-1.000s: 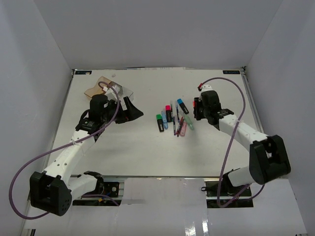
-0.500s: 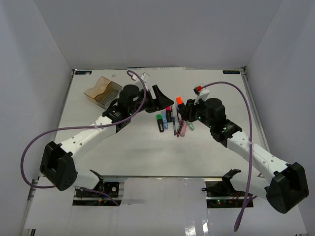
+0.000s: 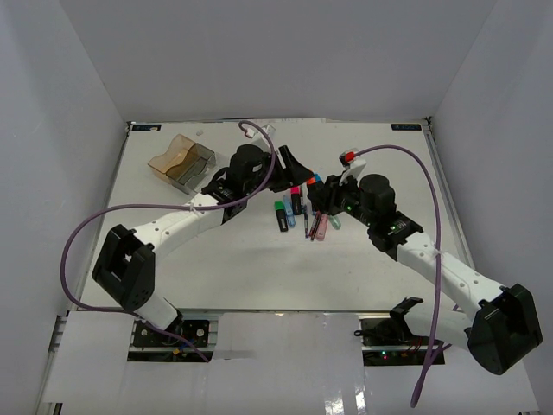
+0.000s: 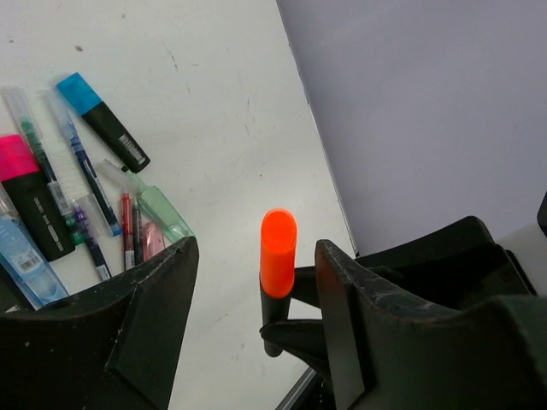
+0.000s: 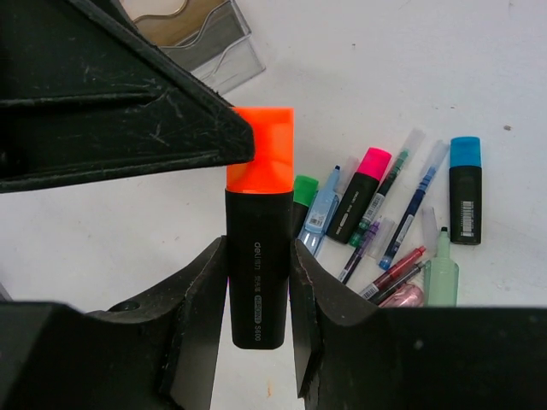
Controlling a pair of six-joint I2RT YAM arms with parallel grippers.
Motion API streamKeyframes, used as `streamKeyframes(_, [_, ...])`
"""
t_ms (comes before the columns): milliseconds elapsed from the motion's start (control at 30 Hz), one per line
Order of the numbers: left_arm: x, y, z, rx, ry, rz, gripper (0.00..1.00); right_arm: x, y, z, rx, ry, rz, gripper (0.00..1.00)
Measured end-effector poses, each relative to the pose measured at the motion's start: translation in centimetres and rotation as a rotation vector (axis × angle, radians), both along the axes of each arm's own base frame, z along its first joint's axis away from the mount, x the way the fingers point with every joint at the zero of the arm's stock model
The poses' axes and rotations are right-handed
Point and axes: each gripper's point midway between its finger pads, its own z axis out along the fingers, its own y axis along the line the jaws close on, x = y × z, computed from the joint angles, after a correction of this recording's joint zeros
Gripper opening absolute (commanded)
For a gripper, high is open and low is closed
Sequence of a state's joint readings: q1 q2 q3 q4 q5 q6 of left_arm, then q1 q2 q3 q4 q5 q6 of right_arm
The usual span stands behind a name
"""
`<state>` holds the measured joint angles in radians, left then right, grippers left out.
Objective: Sort the stationery into containers
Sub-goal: Place the pen in the storage box.
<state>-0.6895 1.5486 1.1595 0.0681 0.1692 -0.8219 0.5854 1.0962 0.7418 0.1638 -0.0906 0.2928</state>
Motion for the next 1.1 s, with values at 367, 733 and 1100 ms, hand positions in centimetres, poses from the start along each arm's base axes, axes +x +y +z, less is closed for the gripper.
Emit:
streamKeyframes(367, [1.2, -1.1, -1.1, 0.007, 0.002, -0.004, 0.46, 0.6, 0.8, -0.9, 0.012, 0.022, 0.012, 0.20])
streamKeyframes(733, [1.6, -0.7, -1.9, 0.047, -0.015, 0.005, 0.15, 1.0, 1.5, -2.1, 0.011, 0.054, 0.016, 0.68])
streamKeyframes(1100, [7.5, 7.7, -1.7, 0.314, -0.084, 0.164, 0.17, 0.6, 0.5, -2.3, -0.081, 0.054, 0.021, 0.90])
